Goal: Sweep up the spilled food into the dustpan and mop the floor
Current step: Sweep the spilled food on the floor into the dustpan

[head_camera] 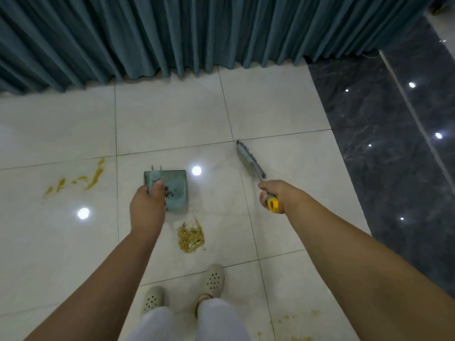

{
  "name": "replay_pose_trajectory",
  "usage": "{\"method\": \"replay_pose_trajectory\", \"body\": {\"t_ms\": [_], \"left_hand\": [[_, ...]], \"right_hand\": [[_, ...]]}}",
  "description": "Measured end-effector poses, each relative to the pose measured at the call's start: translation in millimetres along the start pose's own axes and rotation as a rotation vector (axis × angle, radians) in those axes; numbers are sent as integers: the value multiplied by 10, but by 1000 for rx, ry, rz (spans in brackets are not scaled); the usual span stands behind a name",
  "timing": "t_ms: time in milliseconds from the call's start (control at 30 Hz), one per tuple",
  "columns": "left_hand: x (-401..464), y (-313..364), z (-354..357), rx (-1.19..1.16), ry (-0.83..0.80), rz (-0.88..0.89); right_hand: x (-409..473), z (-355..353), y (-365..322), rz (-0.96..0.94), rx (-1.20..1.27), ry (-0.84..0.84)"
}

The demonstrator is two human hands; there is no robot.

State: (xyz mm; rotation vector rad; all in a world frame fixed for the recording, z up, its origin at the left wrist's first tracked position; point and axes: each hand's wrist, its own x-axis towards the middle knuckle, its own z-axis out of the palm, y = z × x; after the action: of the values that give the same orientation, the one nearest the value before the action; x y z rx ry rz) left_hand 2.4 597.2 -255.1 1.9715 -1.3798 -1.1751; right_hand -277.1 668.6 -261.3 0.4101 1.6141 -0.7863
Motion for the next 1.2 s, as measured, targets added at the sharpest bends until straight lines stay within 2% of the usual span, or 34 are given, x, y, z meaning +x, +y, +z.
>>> {"method": "replay_pose_trajectory", "body": {"t_ms": [133, 300, 533, 833, 1200], "left_hand": [[71, -164, -173, -8, 44, -26], [94, -292, -316, 3, 115, -69], [17, -456, -537, 24, 163, -107], [-83, -681, -998, -16, 185, -129], [-428, -1147, -1849, -92, 74, -75]], "right_hand": [[203, 271, -127, 8, -109, 2], [316, 703, -51, -14, -554, -49], [200, 1084, 178, 32, -758, -120], [-61, 1074, 1001, 55, -809, -89], [-717, 927, 2136, 74, -804, -49]]}}
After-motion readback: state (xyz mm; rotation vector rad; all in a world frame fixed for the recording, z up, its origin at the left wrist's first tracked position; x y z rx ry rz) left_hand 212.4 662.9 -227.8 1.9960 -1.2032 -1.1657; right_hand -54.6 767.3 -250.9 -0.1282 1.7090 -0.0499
